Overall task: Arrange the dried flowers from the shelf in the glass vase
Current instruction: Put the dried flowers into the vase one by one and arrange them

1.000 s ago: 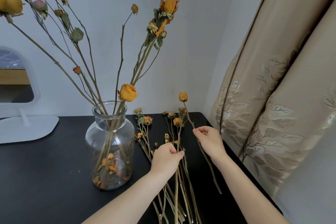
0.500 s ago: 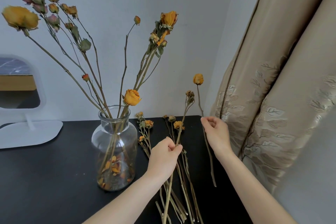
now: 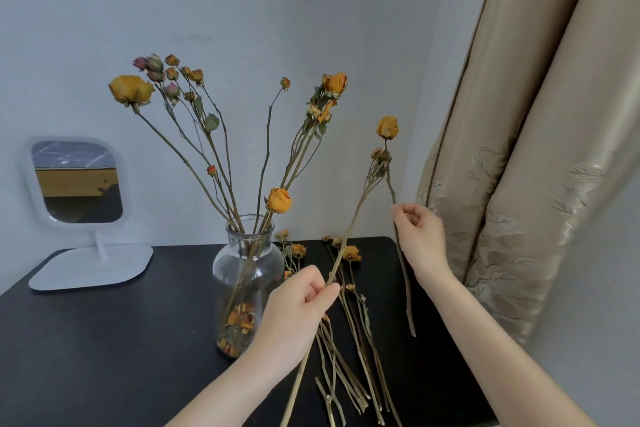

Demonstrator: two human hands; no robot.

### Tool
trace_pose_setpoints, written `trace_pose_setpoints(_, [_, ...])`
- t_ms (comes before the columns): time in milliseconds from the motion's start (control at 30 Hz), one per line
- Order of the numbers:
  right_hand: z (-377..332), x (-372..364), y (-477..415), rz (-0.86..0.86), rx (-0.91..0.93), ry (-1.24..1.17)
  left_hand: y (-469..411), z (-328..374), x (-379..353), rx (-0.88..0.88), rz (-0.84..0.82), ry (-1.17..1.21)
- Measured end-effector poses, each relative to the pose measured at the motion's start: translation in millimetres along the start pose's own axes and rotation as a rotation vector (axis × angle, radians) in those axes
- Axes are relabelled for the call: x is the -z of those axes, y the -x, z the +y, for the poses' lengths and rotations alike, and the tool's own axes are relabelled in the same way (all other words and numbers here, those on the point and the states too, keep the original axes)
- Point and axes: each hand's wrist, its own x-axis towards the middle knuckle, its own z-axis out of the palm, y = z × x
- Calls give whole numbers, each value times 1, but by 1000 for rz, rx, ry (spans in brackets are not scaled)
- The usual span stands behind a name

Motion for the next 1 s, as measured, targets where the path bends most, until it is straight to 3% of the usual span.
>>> trace_pose_setpoints(300, [-63, 4, 6, 41, 131, -202, 32, 26, 50, -29, 27, 50])
trace_pose_setpoints(667, [-115, -24, 23, -94, 151, -264, 22, 61, 112, -83, 68, 158])
trace_pose_setpoints(1000, [-117, -43, 28, -133, 193, -273, -65, 99, 149, -168, 311, 39])
